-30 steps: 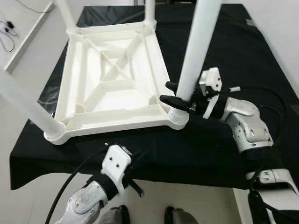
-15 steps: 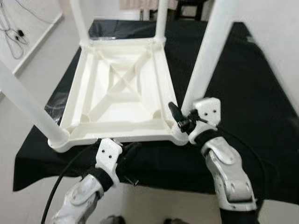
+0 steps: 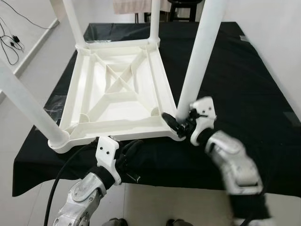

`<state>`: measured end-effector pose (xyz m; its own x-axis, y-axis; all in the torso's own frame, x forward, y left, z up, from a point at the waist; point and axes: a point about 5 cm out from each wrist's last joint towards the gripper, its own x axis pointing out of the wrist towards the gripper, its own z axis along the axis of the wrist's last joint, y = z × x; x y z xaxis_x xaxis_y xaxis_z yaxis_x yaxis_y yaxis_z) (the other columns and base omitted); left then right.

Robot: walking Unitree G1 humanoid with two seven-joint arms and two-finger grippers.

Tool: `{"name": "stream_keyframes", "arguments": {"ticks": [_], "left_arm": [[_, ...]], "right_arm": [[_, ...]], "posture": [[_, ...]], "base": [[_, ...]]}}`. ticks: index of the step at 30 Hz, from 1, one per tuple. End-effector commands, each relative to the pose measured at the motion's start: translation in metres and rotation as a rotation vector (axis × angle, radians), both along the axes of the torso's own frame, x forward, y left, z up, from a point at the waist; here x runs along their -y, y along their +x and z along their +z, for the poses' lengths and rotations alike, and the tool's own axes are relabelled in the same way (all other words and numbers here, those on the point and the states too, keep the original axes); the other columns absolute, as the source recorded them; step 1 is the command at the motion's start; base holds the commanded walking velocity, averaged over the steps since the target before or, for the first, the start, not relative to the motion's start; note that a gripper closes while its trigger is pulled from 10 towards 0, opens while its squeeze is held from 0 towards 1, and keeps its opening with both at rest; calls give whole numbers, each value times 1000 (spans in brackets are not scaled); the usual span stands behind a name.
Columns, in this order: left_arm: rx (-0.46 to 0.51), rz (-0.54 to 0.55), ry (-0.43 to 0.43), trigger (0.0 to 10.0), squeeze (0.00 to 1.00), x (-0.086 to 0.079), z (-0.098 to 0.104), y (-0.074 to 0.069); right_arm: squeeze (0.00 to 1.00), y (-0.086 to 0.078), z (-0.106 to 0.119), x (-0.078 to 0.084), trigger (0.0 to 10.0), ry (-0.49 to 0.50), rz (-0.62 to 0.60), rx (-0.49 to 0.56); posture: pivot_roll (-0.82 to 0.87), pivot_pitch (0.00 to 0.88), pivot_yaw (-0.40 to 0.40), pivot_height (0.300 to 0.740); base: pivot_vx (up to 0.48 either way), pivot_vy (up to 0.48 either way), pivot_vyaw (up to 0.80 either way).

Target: Building children table

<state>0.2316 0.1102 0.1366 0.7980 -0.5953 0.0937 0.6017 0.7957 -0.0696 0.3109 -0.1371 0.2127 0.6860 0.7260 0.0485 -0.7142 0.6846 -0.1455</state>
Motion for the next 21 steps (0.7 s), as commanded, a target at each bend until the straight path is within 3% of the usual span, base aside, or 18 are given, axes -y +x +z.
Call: {"name": "stream_keyframes", "arguments": {"ticks": [1,2,10,11,12,13,21], "left_arm": [[-18,-12,-10,10000,0,1,-5,-1],[-18,-15,-14,10000,0,2,-5,0],[-15,-13,-17,10000,0,3,-6,0],[-14,-13,-17,10000,0,3,-7,0],[-13,-13,-17,10000,0,3,-7,0],[-13,-13,-17,10000,0,3,-7,0],[-11,-16,-16,10000,0,4,-7,-2]], "right_arm": [[0,-5,3,-12,10000,-12,235,7],[0,0,7,-7,10000,-36,349,6],[0,16,6,-1,10000,-55,452,-50],[0,22,6,-1,3765,-48,448,-63],[0,26,5,-1,3765,-44,452,-70],[0,30,5,-1,0,-38,458,-80],[0,35,3,8,0,-26,475,-82]], "posture": [[-3,157,-8,740],[3,153,-11,740],[13,142,-18,740],[14,141,-19,740],[14,141,-19,740],[19,138,-19,740],[18,145,-18,740]], "base": [[0,0,0],[0,0,0],[0,0,0],[0,0,0],[0,0,0],[0,0,0],[0,0,0]]}}
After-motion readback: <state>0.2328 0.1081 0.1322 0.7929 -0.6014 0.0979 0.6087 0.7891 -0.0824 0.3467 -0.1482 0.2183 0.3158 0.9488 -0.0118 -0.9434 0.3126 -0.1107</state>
